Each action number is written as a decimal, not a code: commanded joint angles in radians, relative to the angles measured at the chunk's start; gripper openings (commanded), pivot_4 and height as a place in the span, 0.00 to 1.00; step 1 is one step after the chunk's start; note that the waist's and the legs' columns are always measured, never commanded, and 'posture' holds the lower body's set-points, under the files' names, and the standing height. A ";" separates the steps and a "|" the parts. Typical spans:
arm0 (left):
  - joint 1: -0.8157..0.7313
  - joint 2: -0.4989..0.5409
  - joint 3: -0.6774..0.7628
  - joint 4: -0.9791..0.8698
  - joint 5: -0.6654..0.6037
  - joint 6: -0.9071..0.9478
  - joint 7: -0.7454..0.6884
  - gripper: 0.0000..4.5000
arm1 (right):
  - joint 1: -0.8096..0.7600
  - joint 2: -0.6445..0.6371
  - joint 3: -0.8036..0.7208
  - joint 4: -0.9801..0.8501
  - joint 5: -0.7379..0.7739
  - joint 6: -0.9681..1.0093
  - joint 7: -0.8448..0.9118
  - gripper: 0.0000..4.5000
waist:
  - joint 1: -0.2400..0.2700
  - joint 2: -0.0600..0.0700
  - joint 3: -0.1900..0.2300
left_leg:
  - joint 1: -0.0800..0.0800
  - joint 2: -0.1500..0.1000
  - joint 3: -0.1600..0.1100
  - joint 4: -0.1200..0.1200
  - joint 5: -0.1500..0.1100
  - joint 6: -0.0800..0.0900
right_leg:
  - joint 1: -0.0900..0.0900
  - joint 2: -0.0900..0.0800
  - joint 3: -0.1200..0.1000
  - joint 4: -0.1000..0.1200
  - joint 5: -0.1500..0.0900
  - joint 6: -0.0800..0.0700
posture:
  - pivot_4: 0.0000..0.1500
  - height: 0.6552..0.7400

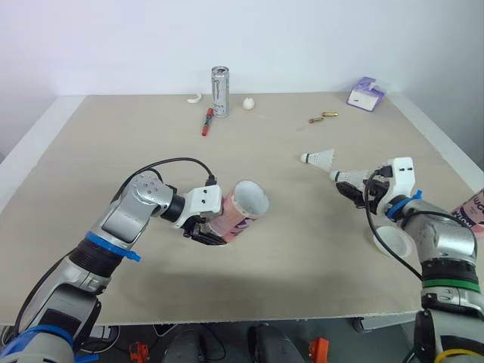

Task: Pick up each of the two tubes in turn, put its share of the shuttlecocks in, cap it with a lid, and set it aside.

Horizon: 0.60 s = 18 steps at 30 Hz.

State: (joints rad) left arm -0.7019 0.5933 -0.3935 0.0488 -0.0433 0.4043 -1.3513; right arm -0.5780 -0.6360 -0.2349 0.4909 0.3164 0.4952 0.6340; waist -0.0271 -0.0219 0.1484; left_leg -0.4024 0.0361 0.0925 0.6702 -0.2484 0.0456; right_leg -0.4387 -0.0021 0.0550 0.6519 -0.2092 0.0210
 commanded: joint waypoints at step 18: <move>0.044 0.022 -0.050 0.002 0.017 0.043 0.000 0.66 | -0.096 0.003 0.009 0.142 -0.037 -0.129 0.040 0.01 | -0.004 0.000 0.000 | 0.000 0.000 0.001 0.000 0.000 0.000 | 0.000 0.000 0.001 0.000 0.000 0.000 | 1.00 1.00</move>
State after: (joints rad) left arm -0.6937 0.5998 -0.3928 0.0309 -0.0487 0.4225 -1.3395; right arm -0.6745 -0.6218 -0.2002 0.6710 0.2693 0.3792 0.6732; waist -0.0309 -0.0218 0.1483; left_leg -0.4022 0.0359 0.0930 0.6702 -0.2484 0.0457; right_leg -0.4387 -0.0025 0.0556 0.6519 -0.2090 0.0213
